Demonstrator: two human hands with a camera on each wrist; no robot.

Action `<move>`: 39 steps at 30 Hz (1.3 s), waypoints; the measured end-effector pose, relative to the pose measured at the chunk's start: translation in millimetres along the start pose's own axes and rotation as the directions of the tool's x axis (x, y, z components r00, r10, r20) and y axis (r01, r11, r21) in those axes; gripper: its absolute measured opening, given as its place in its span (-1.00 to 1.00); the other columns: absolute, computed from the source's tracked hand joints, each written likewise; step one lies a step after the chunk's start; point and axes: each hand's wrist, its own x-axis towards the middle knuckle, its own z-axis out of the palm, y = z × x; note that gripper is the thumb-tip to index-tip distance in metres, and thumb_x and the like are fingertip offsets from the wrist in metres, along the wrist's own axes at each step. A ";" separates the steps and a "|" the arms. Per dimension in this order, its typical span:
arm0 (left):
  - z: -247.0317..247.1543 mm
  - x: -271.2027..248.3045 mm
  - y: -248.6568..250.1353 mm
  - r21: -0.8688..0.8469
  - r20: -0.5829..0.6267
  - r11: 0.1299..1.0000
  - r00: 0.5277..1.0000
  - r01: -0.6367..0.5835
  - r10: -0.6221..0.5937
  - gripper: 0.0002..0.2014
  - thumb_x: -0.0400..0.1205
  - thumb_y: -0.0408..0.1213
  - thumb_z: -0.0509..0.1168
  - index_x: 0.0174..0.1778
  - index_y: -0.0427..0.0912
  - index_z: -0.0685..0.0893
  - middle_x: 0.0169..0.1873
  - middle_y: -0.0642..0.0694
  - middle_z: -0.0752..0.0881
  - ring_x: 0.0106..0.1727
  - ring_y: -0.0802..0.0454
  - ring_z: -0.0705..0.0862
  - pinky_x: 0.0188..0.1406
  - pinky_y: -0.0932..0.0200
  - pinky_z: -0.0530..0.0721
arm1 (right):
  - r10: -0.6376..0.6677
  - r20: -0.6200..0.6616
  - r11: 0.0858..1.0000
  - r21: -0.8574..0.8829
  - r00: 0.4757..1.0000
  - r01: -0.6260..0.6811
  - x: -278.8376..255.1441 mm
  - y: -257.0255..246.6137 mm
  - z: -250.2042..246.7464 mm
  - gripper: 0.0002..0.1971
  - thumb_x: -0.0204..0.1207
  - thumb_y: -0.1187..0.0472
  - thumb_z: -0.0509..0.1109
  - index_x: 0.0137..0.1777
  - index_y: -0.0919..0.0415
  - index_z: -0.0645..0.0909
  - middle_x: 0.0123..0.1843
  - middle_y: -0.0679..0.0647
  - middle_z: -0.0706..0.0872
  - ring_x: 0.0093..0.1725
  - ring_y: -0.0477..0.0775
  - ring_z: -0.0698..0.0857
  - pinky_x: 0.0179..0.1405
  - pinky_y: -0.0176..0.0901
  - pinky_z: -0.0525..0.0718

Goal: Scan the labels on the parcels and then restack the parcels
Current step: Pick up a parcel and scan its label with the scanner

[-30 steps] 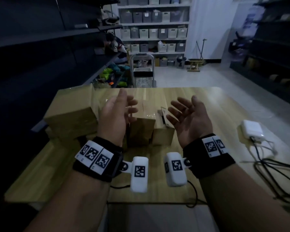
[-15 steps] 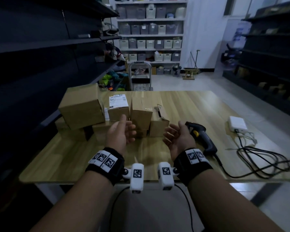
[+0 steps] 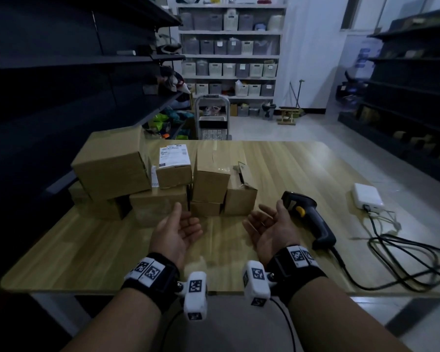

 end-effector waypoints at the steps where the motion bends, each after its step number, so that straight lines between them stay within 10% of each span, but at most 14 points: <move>1: -0.3 0.8 0.3 -0.005 0.003 1.000 1.000 0.007 -0.007 -0.61 0.85 0.04 0.37 0.15 -0.30 0.74 -0.16 -0.25 0.84 -0.12 -0.18 0.82 0.19 -0.25 0.84 | 0.003 0.004 1.000 -0.001 1.000 -0.003 1.0 0.2 -0.4 -0.48 0.68 -0.23 0.41 0.15 0.31 0.74 -0.23 0.20 0.77 -0.14 0.24 0.78 0.13 0.21 0.84; 12: -4.4 6.9 -5.9 0.129 0.023 0.992 1.000 -0.010 0.007 -0.88 0.80 -0.25 0.49 0.06 -0.23 0.75 -0.19 -0.24 0.85 -0.20 -0.14 0.84 0.05 -0.16 0.87 | 0.050 0.000 0.998 0.031 0.999 -0.050 -5.5 -4.9 2.6 -0.48 0.70 -0.24 0.39 0.19 0.28 0.72 -0.26 0.18 0.74 -0.18 0.20 0.75 0.14 0.20 0.79; 20: -4.7 6.8 -10.2 0.173 0.056 0.985 0.998 -0.023 0.014 -0.88 0.79 -0.27 0.49 0.06 -0.27 0.79 -0.19 -0.22 0.88 -0.09 -0.21 0.84 0.31 -0.36 0.81 | 0.072 0.029 0.991 0.113 0.997 -0.075 -4.0 -8.7 -0.3 -0.51 0.69 -0.24 0.40 0.14 0.25 0.73 -0.18 0.19 0.75 -0.12 0.22 0.74 0.38 0.29 0.69; 28: 15.7 -8.1 -16.5 0.249 0.166 0.968 0.986 -0.031 -0.011 -0.81 0.81 -0.15 0.46 0.22 -0.18 0.83 0.14 -0.28 0.93 0.18 -0.24 0.88 0.41 -0.40 0.83 | 0.037 0.013 0.988 0.150 0.999 -0.038 -3.7 -7.5 -5.8 -0.59 0.69 -0.11 0.45 0.18 0.29 0.70 -0.16 0.20 0.75 -0.13 0.20 0.73 0.10 0.18 0.77; 39: 76.0 -24.1 -42.6 0.356 0.229 0.926 0.972 -0.127 0.045 -0.48 0.78 0.08 0.45 0.68 0.11 0.62 0.56 0.07 0.70 0.57 0.00 0.69 0.71 -0.21 0.59 | -0.048 0.090 0.998 0.034 0.995 0.046 21.7 -29.9 -12.5 -0.39 0.74 -0.28 0.29 0.41 0.28 0.69 0.41 0.27 0.78 0.46 0.27 0.70 0.55 0.27 0.60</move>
